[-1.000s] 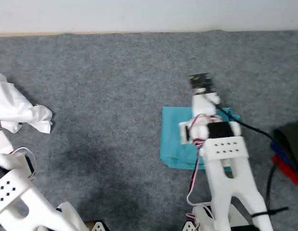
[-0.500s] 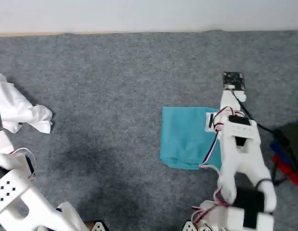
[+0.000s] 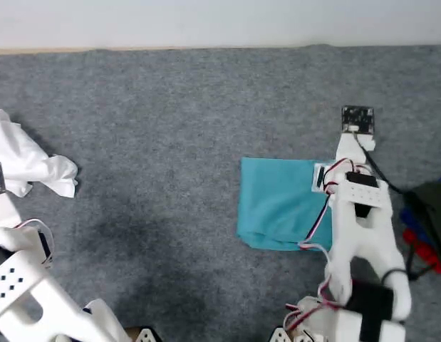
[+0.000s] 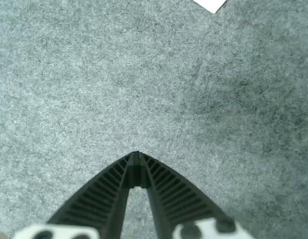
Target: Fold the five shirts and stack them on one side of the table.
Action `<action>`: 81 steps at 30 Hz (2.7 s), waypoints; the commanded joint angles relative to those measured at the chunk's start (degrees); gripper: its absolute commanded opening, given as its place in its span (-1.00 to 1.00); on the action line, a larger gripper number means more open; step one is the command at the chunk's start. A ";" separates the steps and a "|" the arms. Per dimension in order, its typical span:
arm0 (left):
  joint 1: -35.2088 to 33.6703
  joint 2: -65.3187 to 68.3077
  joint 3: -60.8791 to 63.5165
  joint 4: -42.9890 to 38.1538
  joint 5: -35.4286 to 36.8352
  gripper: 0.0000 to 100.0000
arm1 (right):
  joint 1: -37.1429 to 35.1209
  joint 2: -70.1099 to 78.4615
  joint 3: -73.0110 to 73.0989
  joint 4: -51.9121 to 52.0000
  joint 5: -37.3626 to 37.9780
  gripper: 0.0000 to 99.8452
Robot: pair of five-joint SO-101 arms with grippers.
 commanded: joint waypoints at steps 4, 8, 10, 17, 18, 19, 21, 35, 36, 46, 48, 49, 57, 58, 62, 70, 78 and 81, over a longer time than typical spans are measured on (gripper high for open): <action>0.35 -1.05 -0.31 -0.53 -0.70 -0.99 | -1.89 -6.81 -3.52 0.40 0.53 -0.98; 0.35 -1.05 -0.31 -0.53 -0.70 -0.99 | 0.22 0.57 -3.52 -5.32 0.44 -0.98; 0.35 -1.05 -0.31 -0.53 -0.70 -0.99 | 2.07 5.41 -3.60 -9.63 0.53 -0.98; 0.97 -1.05 -0.31 -0.53 -0.70 -0.99 | 7.43 16.22 -5.01 -15.96 0.62 -0.98; 1.76 -1.05 -0.31 -0.53 -0.70 -0.99 | 7.78 16.04 -5.63 -15.16 0.53 -0.98; 2.81 -1.05 -0.31 -0.44 -0.70 -0.99 | 7.87 15.34 -6.51 -13.85 0.35 -0.98; 5.19 -1.05 -0.31 -0.44 -0.70 -0.99 | 7.60 12.88 -8.26 -10.42 0.09 -0.98; 8.35 -1.05 -0.40 -0.88 -0.62 -0.99 | -0.22 -12.44 -10.11 16.92 0.00 -0.98; 8.35 -1.05 -0.40 -0.88 -0.62 -0.99 | -0.13 -13.23 -10.11 19.47 0.00 -0.98; 8.35 -1.05 -0.40 -0.88 -0.62 -0.99 | 0.31 -15.52 -10.11 41.71 -5.71 -0.98; 8.35 -1.05 -0.40 -0.88 -0.62 -0.99 | 0.48 -15.43 -10.11 42.42 -8.18 -0.98; 8.35 -1.05 -0.40 -0.88 -0.62 -0.99 | 1.10 -15.16 -10.11 42.15 -9.05 -0.97; 8.35 -1.05 -0.40 -0.88 -0.62 -0.99 | 4.09 -14.81 -9.58 34.77 -9.85 -0.58; 8.35 -1.05 -0.40 -0.88 -0.62 -0.99 | 4.00 -14.81 -9.05 34.24 -9.93 -0.48; 8.35 -1.05 -0.31 -0.79 -0.62 -0.99 | 3.74 -14.81 -4.92 28.88 -9.93 -0.36; 8.44 -1.05 0.84 -0.88 -0.70 -0.99 | 4.00 -8.31 0.26 19.74 -9.85 -0.36; 8.62 -1.05 0.84 -1.58 -0.70 -0.99 | 3.65 4.35 0.18 9.10 -9.93 -0.36; 8.62 -1.05 0.84 -1.58 -0.70 -0.99 | 3.56 7.43 0.18 7.16 -11.78 -0.36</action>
